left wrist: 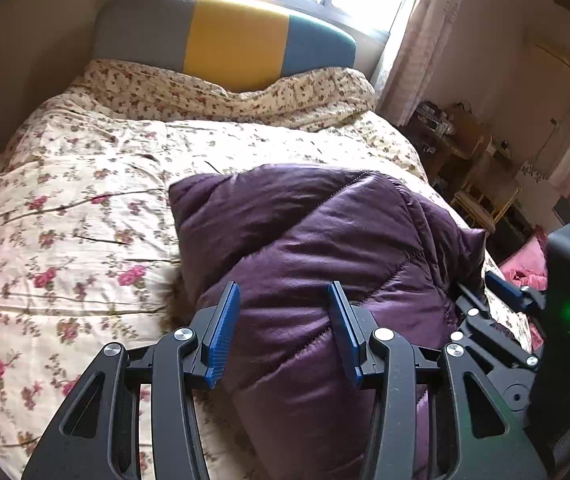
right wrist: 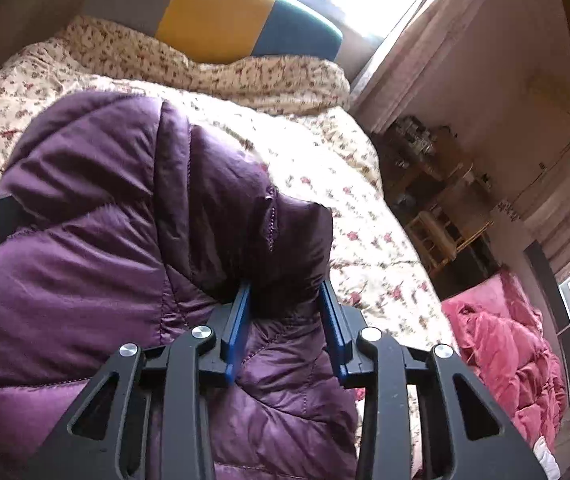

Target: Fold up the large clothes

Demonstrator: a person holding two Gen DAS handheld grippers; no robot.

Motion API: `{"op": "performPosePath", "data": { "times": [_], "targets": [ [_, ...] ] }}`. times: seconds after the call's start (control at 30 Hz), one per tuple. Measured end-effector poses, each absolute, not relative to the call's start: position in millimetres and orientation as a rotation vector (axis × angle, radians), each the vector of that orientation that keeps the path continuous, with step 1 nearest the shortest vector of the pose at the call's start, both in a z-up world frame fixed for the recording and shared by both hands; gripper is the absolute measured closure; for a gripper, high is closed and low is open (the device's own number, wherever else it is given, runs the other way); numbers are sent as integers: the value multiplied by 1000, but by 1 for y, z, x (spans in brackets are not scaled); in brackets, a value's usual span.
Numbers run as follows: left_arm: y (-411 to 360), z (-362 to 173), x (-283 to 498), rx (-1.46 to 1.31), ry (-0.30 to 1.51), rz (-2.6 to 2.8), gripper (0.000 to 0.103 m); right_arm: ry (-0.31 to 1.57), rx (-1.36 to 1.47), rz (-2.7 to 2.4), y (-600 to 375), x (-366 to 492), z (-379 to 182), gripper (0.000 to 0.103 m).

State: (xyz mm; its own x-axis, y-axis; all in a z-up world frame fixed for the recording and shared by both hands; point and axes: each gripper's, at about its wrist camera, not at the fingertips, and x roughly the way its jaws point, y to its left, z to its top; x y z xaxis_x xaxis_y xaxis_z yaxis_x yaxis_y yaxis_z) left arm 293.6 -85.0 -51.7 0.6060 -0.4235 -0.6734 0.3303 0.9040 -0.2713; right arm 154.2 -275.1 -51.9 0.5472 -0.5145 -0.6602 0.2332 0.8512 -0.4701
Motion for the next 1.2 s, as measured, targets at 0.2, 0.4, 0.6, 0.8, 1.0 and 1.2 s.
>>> {"op": "performPosePath", "data": {
  "times": [0.2,0.4,0.6,0.8,1.0,1.2],
  "targets": [
    [-106,-66,298,-105,829,-461,58,942,-271,-430,-300,157,-73,71],
    [-125,-78,298,-79,831,-462,58,959,-187,-399,-320,157,-87,72],
    [-139,-89,301,-72,847,-456,58,963,-121,-359,-336,156,-97,71],
    [-147,-104,304,-62,853,-454,57,958,-68,-328,-348,158,-104,71],
    [-141,-97,302,-65,855,-460,52,938,-68,-343,-346,150,-89,62],
    [-110,-82,301,-173,874,-425,39,899,-64,-361,-348,132,-69,41]
  ]
}}
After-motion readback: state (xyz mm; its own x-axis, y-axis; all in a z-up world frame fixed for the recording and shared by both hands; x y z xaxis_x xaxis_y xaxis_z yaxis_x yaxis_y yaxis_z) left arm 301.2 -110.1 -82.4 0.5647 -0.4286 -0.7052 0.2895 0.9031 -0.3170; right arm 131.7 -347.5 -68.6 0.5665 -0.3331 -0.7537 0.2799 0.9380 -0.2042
